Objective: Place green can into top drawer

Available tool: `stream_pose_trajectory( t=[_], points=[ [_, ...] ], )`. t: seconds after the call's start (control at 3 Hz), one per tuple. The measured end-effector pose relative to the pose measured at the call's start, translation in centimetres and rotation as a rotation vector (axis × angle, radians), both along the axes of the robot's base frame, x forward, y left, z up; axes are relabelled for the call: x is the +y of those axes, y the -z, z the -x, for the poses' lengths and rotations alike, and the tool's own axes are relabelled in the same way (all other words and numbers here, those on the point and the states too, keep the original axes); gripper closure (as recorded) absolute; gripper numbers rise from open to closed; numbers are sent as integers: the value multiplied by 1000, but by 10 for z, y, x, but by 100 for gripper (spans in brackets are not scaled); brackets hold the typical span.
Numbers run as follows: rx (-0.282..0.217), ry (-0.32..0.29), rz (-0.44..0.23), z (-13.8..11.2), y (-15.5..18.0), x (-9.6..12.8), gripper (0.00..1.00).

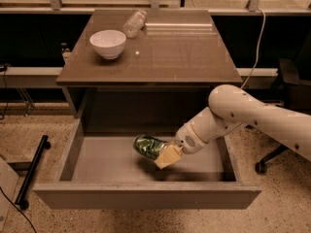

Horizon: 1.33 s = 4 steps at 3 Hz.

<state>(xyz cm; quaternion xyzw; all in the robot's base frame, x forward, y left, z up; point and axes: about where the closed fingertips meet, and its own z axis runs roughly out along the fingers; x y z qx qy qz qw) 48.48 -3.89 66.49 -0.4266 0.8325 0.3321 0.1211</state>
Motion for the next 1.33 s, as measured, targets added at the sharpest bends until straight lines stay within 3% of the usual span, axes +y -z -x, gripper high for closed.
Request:
stream_pose_trajectory(
  t=[0.33,1.0,1.33],
  points=[
    [26,55,65,-10,23,-6,82],
    [99,183,196,-21,49,-23,36],
    [106,187,198,-20,51,-22,12]
  ],
)
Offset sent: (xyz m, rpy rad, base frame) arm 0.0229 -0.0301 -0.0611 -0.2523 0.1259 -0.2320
